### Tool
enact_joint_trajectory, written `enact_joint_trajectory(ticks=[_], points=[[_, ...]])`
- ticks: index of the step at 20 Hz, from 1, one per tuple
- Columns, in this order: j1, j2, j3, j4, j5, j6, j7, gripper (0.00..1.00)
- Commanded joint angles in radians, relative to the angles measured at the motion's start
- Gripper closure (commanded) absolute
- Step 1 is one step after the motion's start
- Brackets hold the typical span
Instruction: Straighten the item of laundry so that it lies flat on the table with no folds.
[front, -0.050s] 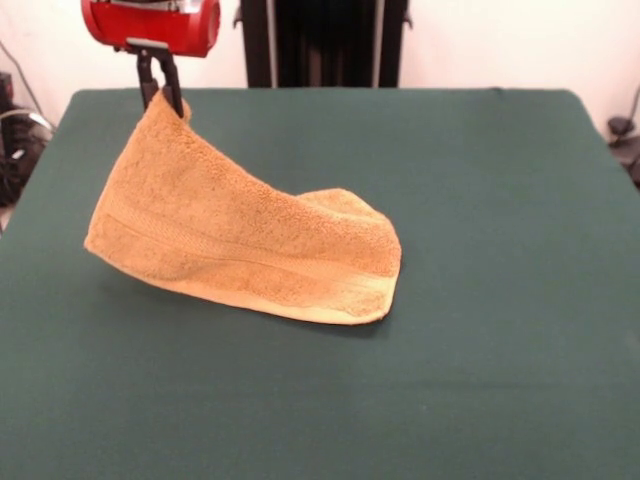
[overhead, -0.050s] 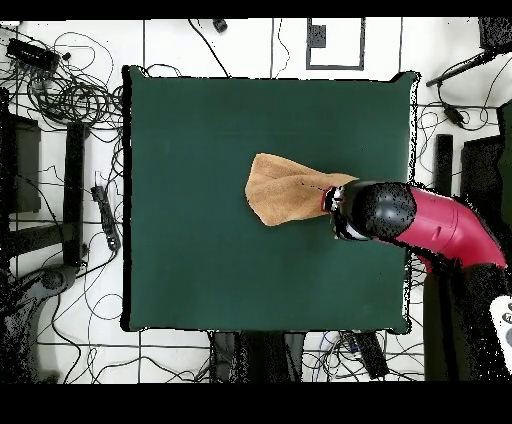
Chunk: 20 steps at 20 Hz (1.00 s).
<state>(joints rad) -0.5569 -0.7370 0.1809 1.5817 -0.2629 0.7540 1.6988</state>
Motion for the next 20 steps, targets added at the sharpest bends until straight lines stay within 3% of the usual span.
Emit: enact_joint_trajectory(ticks=[1, 20], points=[[0.002, 0.033, 0.069, 0.099, -0.027, -0.021, -0.036, 1.00], [0.002, 0.036, 0.072, 0.094, -0.037, -0.020, -0.052, 1.00]])
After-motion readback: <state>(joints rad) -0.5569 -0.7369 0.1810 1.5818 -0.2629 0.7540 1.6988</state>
